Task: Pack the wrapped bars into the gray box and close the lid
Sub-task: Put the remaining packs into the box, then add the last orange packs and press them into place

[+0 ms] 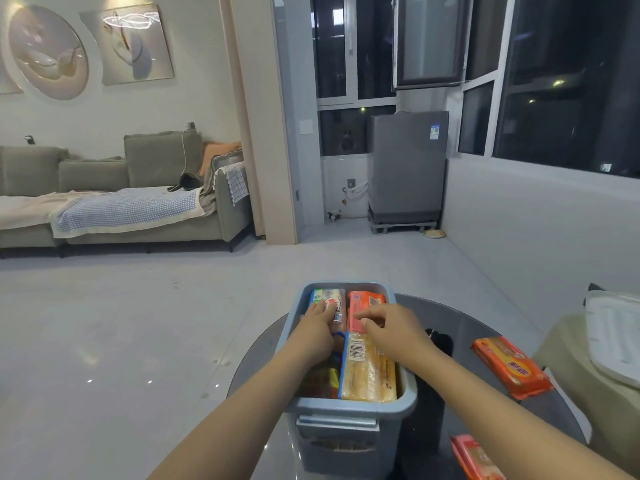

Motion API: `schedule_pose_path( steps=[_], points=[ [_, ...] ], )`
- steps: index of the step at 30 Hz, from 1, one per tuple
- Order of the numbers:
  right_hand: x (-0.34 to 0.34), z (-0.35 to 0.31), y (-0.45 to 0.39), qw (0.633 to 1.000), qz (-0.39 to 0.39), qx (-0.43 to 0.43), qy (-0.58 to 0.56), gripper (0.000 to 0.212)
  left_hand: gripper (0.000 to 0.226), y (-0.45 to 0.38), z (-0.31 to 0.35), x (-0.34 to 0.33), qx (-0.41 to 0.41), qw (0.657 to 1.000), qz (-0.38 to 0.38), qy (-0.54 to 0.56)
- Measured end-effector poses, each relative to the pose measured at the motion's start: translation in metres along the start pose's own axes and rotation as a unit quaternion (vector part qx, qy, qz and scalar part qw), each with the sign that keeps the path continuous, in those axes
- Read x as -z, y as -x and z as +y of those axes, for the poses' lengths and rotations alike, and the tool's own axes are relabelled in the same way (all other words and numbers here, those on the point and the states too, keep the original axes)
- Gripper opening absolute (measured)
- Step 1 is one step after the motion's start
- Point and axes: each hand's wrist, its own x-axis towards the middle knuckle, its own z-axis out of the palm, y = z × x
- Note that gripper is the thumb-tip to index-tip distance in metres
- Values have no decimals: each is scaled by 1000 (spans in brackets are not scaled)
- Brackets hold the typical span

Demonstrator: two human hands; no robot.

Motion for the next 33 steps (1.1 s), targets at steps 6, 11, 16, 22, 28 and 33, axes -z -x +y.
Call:
schedule_pose_path(
  steps=[6, 11, 16, 22, 28, 33],
  points=[
    [13, 4, 28, 996, 53, 18, -67, 26, 46, 18, 10, 11, 3, 987, 64, 149],
    [33, 15, 50, 991, 102, 14, -86, 24, 43, 42, 38, 13, -73, 966, 93, 229],
    [56, 38, 75, 983, 148, -10, -109, 26, 38, 63, 79, -10, -133, 949, 116, 260],
    [84, 78, 111, 978, 160, -54, -120, 31, 37, 89, 130, -46, -210, 935, 80, 276],
    [97, 126, 143, 985, 120, -119, -43, 26, 38, 95, 148, -96, -170, 958, -1, 229],
    [93, 163, 157, 973, 67, -221, -14, 22, 47, 97, 145, -133, -99, 983, -93, 123]
  ],
)
